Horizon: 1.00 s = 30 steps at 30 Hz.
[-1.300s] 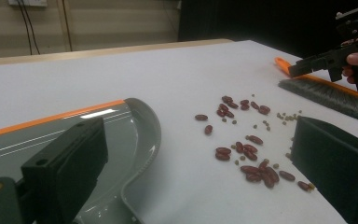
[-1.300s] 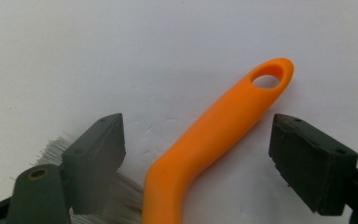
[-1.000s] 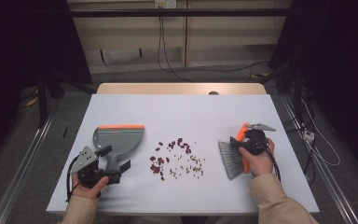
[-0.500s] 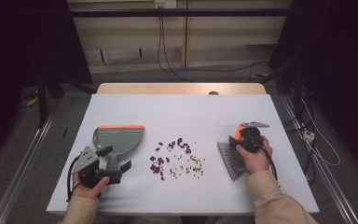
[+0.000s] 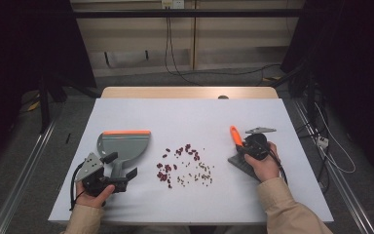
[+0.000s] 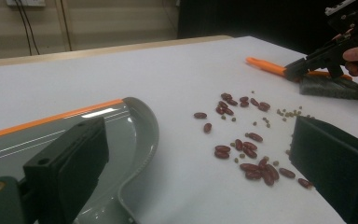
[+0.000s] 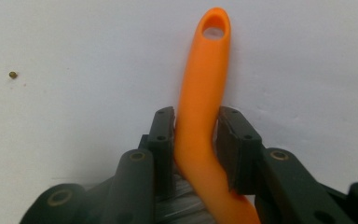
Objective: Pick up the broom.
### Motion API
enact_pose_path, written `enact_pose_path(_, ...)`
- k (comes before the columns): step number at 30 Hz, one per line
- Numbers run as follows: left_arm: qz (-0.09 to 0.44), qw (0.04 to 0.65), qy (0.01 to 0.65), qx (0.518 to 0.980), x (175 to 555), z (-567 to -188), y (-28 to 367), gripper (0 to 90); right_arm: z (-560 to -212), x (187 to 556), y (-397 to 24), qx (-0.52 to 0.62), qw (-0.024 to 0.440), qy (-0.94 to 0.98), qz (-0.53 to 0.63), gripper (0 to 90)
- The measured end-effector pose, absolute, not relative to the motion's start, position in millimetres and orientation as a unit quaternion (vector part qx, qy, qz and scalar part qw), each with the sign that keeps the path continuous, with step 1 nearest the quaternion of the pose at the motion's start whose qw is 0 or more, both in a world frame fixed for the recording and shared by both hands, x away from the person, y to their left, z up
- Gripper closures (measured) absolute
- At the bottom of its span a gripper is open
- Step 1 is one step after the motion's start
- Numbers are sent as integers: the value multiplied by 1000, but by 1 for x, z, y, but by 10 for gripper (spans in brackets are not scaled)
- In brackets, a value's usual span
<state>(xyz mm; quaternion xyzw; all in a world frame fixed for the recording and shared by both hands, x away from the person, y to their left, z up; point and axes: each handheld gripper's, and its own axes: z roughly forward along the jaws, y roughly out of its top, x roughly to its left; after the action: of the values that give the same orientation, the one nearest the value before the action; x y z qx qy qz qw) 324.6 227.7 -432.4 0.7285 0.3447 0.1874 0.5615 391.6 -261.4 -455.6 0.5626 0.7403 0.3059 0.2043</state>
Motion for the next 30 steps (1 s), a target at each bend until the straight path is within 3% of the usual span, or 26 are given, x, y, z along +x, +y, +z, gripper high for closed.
enact_pose_path(8, 190, 560, 343, 730, 325, -432, 228, 47, -454, 392, -264, 575, 186, 732, 316, 655)
enact_pose_path(14, 192, 560, 342, 730, 325, -431, 228, 48, -451, 390, -263, 577, 175, 736, 307, 582)
enact_pose_path(19, 191, 559, 344, 730, 324, -432, 228, 48, -452, 390, -259, 555, 193, 757, 284, 613)
enact_pose_path(30, 191, 559, 342, 730, 324, -432, 228, 50, -451, 400, -274, 553, 140, 764, 301, 673)
